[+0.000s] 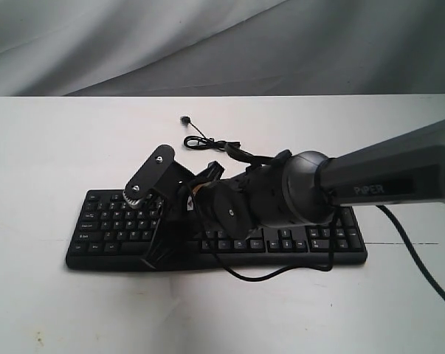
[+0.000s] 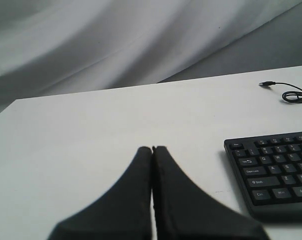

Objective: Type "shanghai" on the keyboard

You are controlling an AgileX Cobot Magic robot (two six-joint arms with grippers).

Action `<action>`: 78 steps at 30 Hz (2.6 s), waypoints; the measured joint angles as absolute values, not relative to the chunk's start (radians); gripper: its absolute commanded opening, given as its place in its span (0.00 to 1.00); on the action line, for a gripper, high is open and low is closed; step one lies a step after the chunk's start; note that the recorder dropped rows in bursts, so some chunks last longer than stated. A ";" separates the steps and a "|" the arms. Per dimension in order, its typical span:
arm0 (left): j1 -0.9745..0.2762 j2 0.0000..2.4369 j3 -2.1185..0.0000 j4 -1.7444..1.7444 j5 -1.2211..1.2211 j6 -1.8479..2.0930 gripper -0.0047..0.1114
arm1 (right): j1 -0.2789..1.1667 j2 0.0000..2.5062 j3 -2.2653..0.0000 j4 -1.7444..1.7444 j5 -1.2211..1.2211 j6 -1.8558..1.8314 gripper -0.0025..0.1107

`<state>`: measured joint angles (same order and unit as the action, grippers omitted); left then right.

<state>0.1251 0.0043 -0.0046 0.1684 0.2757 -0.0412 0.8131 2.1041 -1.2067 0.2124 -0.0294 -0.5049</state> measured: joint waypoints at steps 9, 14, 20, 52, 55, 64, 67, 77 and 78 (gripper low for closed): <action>0.125 0.004 -0.005 0.168 0.276 -0.041 0.04 | 0.813 2.134 -1.207 0.212 -0.038 -0.505 0.02; 0.125 0.004 -0.005 0.168 0.276 -0.041 0.04 | 0.813 2.134 -1.207 0.212 -0.038 -0.505 0.02; 0.125 0.004 -0.005 0.168 0.276 -0.041 0.04 | 0.813 2.089 -1.218 0.205 -0.020 -0.505 0.02; 0.125 0.004 -0.005 0.168 0.276 -0.041 0.04 | 0.926 2.288 -1.554 0.175 0.080 -0.505 0.02; 0.125 0.004 -0.005 0.168 0.276 -0.041 0.04 | 0.926 2.295 -1.555 0.175 0.080 -0.505 0.02; 0.125 0.004 -0.005 0.168 0.276 -0.041 0.04 | 0.926 2.295 -1.555 0.175 0.080 -0.505 0.02; 0.125 0.004 -0.005 0.168 0.276 -0.041 0.04 | 0.926 2.299 -1.555 0.177 0.080 -0.505 0.02; 0.125 0.004 -0.005 0.168 0.276 -0.041 0.04 | 0.926 2.321 -1.555 0.189 0.089 -0.505 0.02; 0.125 0.004 -0.005 0.168 0.276 -0.041 0.04 | 0.926 2.321 -1.555 0.189 0.089 -0.505 0.02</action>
